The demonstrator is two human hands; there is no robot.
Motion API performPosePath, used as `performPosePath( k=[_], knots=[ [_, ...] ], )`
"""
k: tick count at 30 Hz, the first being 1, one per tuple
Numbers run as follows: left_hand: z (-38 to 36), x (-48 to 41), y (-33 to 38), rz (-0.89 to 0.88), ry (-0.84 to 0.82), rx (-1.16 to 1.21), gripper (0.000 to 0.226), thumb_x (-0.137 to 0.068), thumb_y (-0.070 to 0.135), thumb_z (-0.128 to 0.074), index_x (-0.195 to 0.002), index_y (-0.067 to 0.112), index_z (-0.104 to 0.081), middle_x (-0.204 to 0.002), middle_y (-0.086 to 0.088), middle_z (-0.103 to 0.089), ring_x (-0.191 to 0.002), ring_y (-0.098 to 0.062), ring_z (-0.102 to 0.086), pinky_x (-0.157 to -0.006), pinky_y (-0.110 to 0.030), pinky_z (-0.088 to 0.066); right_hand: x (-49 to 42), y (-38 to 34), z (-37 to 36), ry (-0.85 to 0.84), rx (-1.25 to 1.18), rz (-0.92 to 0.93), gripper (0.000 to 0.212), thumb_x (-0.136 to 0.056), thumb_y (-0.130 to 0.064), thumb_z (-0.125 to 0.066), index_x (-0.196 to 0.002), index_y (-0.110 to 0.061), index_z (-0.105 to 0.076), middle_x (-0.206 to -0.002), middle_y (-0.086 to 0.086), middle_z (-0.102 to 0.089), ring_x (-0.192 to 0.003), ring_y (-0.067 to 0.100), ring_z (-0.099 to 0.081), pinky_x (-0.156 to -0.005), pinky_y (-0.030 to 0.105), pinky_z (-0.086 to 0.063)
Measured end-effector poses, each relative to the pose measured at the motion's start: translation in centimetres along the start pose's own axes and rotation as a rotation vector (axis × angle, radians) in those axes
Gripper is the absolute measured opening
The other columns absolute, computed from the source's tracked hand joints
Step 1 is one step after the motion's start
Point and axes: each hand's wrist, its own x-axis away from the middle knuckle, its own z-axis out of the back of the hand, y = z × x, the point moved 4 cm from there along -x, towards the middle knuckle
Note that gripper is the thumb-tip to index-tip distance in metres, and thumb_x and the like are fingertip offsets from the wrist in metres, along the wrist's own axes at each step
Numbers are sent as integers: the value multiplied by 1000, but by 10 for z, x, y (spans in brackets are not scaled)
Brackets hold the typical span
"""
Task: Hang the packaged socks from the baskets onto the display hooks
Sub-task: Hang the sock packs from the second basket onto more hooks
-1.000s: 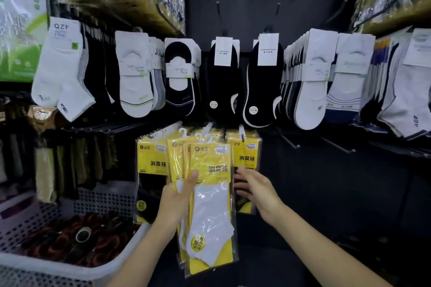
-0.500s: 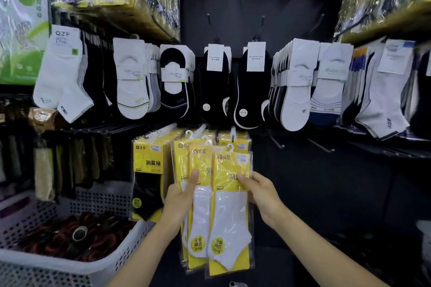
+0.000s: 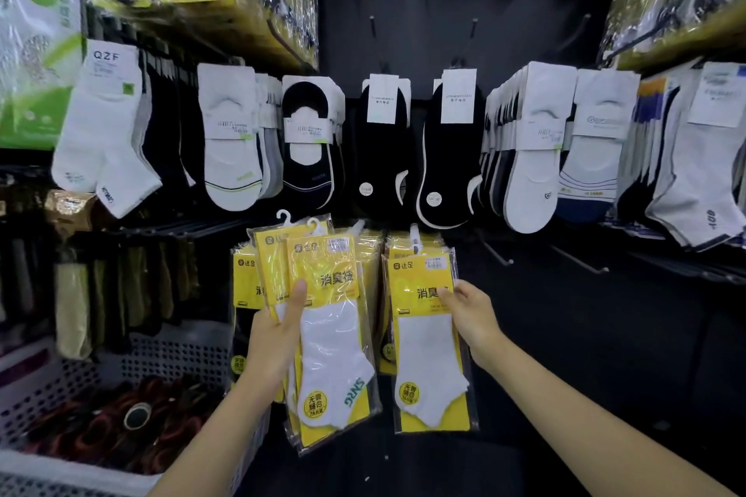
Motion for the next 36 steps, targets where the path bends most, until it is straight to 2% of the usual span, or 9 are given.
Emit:
performPosePath(
  k=[6, 11, 17, 19, 27, 30, 33, 35, 36],
  knots=[
    [-1, -10, -4, -27, -12, 2, 60, -79, 67, -45, -40, 27, -24, -41, 7, -27, -41, -10, -30, -44, -17, -28, -31, 24, -12, 109, -78, -105, 13, -94, -11, -57, -101, -3, -65, -85, 4, -69, -72, 12, -65, -50, 15, -50],
    [-4, -12, -6, -49, -20, 44, 59, -79, 66, -46, -39, 27, -25, -38, 9, -30, -37, -8, -33, -41, -12, -32, -48, 52, -8, 290, -61, -228, 27, -83, -28, -72, -93, -4, -67, -95, 9, -68, -90, 23, -63, -80, 32, -52],
    [-5, -7, -10, -6, -42, 60, 60, -80, 64, -46, -38, 26, -26, -39, 8, -29, -38, -10, -32, -44, -16, -30, -32, 69, 10, 419, 21, -302, 22, -84, -16, -71, -98, -1, -66, -100, 14, -67, -82, 22, -58, -73, 34, -52],
    [-8, -3, -11, 3, -45, 64, 59, -80, 62, -47, -39, 26, -24, -39, 7, -28, -38, -10, -30, -44, -16, -28, -23, 67, 12, 388, 10, -305, 24, -86, -16, -69, -103, 0, -64, -102, 15, -65, -88, 24, -59, -82, 37, -54],
    [-44, 28, -12, 97, -138, 135, 57, -78, 53, -55, -32, 26, -38, -32, 9, -38, -29, 1, -37, -36, -8, -30, 33, 2, -25, -142, -129, -181, 26, -94, -34, -57, -102, -10, -65, -99, 4, -68, -84, 16, -66, -67, 23, -54],
    [-56, 39, -14, 149, -148, 191, 22, -78, 46, -64, -71, 25, -64, -50, 16, -64, -46, 4, -61, -40, -7, -40, 49, -10, -32, -216, -135, -113, 26, -90, -31, -63, -104, -10, -67, -101, 5, -73, -88, 17, -71, -63, 20, -54],
    [-61, 44, -14, 182, -147, 177, 74, -69, 57, -68, -122, 6, -58, -91, 3, -74, -78, -6, -71, -57, -14, -51, 58, -10, -27, -200, -177, -97, 20, -90, -23, -64, -107, -12, -67, -103, 5, -74, -88, 15, -72, -61, 20, -54],
    [-59, 44, -12, 238, -117, 112, 80, -69, 67, -60, -126, 11, -55, -110, 1, -66, -96, -14, -66, -78, -24, -52, 60, -7, -19, -171, -193, -127, 18, -92, -21, -61, -107, -14, -67, -101, 5, -74, -85, 15, -72, -61, 22, -55],
    [-56, 43, -9, 257, -99, 87, 69, -70, 71, -53, -108, 15, -61, -97, 4, -64, -85, -13, -64, -73, -25, -47, 60, -4, -14, -154, -194, -143, 16, -93, -20, -60, -107, -14, -66, -101, 5, -74, -86, 16, -72, -63, 24, -56]
  ],
)
